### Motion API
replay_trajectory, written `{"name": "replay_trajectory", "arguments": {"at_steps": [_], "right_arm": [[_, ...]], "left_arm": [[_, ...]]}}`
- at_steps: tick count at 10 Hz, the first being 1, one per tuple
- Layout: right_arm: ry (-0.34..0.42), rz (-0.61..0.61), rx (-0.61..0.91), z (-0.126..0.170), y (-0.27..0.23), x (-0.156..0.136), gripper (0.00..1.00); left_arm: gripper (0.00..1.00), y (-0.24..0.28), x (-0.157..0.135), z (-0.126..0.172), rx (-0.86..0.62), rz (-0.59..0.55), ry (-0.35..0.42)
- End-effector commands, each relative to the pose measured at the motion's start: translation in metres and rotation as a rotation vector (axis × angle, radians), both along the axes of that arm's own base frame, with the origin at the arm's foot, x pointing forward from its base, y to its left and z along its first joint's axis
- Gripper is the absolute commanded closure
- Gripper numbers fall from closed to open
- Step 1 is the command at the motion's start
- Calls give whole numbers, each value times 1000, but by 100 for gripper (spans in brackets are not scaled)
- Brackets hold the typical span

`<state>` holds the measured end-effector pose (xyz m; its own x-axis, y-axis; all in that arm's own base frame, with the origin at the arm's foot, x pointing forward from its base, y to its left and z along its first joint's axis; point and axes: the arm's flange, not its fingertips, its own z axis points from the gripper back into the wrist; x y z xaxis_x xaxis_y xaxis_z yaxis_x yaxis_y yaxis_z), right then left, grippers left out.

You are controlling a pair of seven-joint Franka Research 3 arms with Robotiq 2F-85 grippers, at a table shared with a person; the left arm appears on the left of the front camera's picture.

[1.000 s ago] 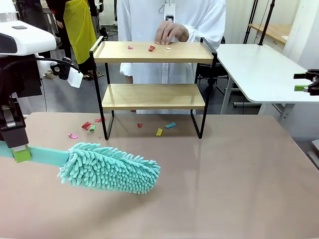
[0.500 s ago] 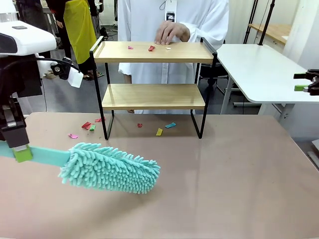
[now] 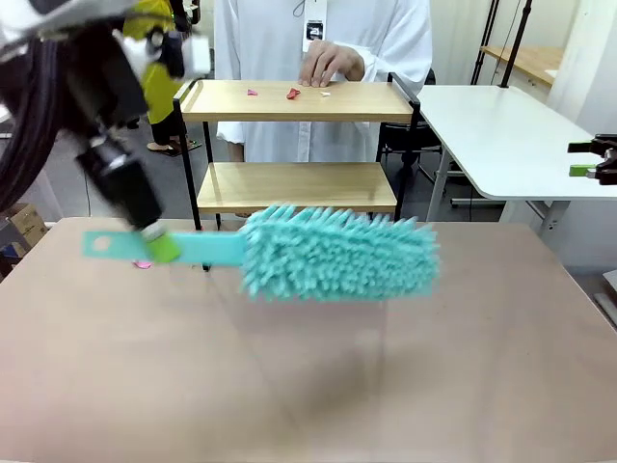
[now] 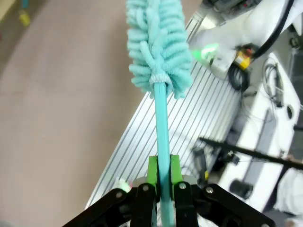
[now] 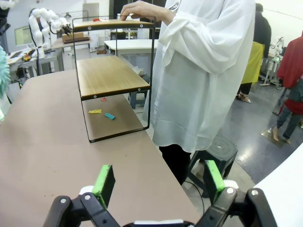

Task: Clean the shelf.
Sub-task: Clean the specific section of the Shelf indicated by the human with the Duster.

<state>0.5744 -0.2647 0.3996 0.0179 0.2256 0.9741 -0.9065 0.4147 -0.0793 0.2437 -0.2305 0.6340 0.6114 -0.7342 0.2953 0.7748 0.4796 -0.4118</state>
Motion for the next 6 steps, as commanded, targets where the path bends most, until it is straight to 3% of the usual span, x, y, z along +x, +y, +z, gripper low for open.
{"name": "replay_trajectory", "arguments": {"at_steps": [1, 2, 4, 6], "right_arm": [[-4, -2, -3, 3, 1, 1, 0], [-4, -2, -3, 3, 1, 1, 0], [-4, -2, -3, 3, 1, 1, 0], [-4, -2, -3, 3, 1, 1, 0]], "left_arm": [[87, -38, 3, 26, -184, 43, -39], [87, -69, 5, 45, -168, 175, -94], [87, -118, 16, 73, -170, 328, -140], [87, -169, 22, 103, -131, 596, -233]]}}
